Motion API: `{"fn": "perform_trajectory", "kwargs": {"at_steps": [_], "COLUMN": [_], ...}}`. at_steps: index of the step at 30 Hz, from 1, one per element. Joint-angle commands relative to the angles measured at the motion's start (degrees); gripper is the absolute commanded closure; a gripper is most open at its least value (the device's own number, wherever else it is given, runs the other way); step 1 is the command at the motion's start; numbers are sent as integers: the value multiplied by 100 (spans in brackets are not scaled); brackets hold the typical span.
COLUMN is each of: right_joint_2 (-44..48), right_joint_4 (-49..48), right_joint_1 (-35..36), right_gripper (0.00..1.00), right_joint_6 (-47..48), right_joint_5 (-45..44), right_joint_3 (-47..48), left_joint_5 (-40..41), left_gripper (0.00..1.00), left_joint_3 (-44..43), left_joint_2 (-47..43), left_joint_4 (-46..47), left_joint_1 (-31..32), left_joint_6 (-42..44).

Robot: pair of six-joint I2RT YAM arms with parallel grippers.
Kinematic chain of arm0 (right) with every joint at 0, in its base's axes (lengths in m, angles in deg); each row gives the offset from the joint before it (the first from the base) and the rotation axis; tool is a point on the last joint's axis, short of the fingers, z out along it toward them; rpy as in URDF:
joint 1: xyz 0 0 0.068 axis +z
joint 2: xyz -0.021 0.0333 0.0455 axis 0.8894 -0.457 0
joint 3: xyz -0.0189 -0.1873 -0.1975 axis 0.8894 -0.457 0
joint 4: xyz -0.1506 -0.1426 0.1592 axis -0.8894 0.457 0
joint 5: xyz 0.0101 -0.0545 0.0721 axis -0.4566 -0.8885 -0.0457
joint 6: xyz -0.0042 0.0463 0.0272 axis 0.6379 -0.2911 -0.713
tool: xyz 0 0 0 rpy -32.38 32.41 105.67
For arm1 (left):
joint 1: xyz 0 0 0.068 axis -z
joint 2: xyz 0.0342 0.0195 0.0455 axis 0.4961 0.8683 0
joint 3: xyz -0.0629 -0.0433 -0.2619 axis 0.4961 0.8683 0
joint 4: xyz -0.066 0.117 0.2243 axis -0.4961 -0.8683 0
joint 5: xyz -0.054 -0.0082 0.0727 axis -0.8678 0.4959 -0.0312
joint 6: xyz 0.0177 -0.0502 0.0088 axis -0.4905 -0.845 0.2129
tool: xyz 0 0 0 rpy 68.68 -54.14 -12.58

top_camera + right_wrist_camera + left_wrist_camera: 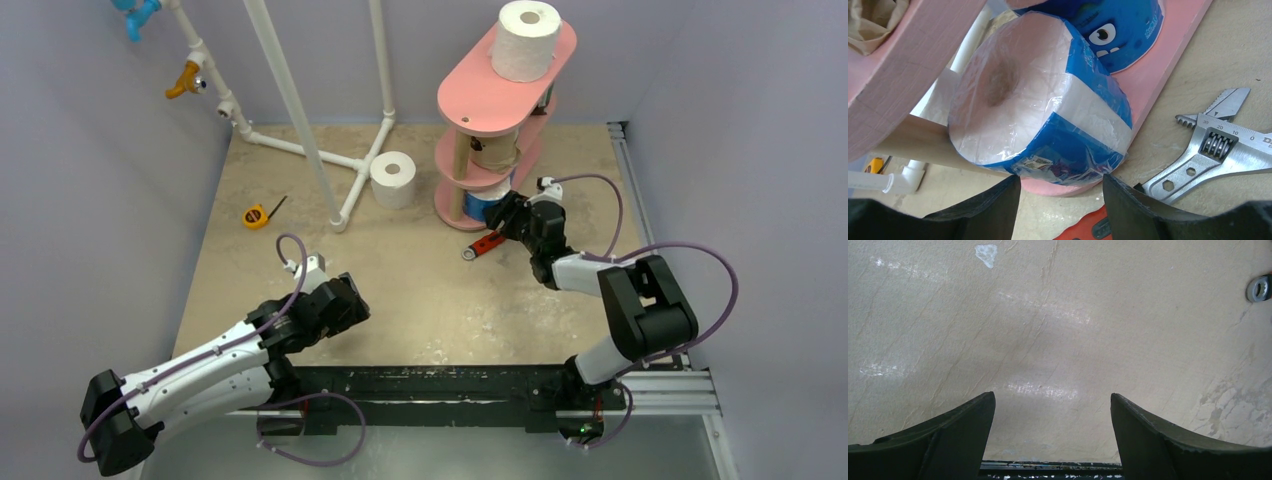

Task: Place and organize the paper towels onto the shelf
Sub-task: Move the paper towel to the shelf.

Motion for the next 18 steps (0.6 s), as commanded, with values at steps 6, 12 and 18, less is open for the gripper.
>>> {"fn": "perform_trajectory", "kwargs": {"at_steps": [6,12,18], "right_joint_2": [-194,-295,-458], "right_joint_4": [-662,-714,-786], "right_joint_1": [43,80,114], "right_gripper": [41,42,42], "right_joint_6": [-224,-283,-352], "right_joint_5": [-106,-83,-72], "right_joint_3": [249,345,449], "left_joint_5": [180,190,213], "left_gripper": [16,16,16], "left_joint_3": [-58,-92,-136], "left_joint_2": [41,113,156], "left_joint_4": [-32,-28,-54], "left_joint_1": [-14,-18,-15], "left_joint_6": [31,35,56]}}
